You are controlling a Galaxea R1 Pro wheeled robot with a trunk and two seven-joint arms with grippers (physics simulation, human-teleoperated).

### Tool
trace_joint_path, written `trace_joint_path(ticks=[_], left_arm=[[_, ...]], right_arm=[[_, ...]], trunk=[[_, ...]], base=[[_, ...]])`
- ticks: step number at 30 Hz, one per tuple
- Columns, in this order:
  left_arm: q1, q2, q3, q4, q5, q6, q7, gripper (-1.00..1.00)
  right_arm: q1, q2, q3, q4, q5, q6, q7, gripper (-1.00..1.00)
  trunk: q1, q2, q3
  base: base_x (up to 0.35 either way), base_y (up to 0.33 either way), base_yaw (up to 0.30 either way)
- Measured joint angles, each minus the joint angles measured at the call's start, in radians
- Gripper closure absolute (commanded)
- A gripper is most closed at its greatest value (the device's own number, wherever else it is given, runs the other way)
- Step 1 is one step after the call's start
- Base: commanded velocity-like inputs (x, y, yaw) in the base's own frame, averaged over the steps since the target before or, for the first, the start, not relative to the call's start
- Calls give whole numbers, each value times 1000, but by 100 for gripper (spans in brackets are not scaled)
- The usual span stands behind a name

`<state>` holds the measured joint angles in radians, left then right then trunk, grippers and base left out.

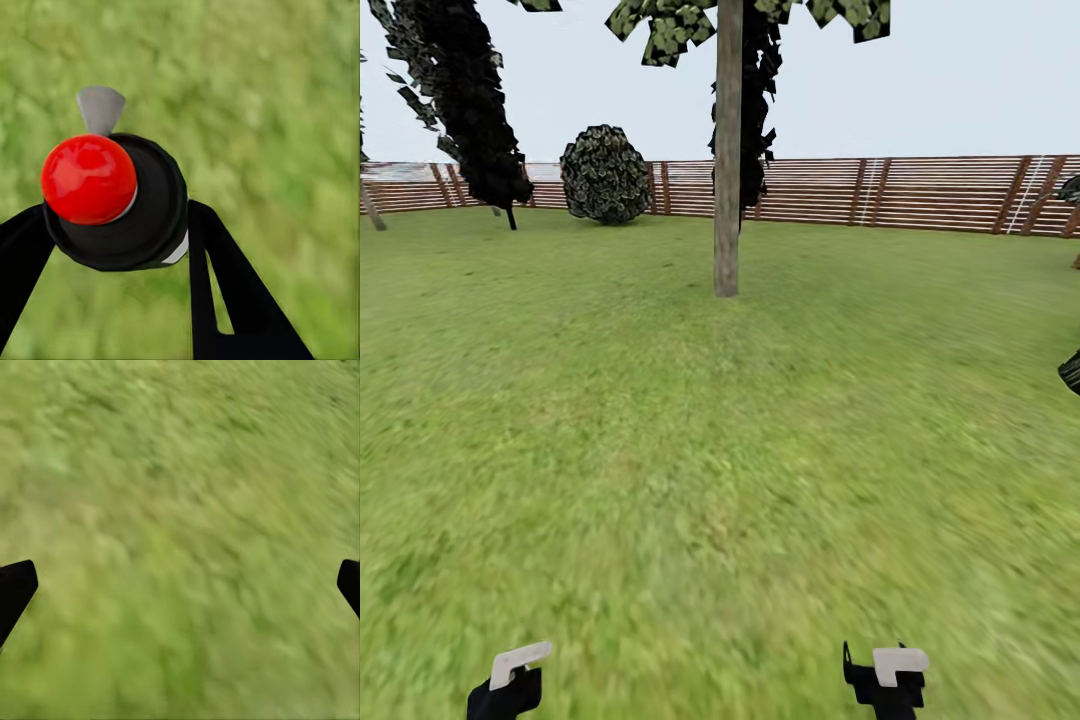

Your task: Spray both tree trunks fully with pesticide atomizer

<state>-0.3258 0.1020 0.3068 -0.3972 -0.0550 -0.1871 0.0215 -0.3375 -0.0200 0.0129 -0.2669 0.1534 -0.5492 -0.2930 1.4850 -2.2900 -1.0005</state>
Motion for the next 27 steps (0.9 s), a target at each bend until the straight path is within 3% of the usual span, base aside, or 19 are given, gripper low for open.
trace_joint_path(ticks=[27], left_arm=[[0,1,0,0,1,0,0,100]], right_arm=[[0,0,1,0,0,0,0,-100]], trunk=[[0,0,0]], base=[[340,0,0]])
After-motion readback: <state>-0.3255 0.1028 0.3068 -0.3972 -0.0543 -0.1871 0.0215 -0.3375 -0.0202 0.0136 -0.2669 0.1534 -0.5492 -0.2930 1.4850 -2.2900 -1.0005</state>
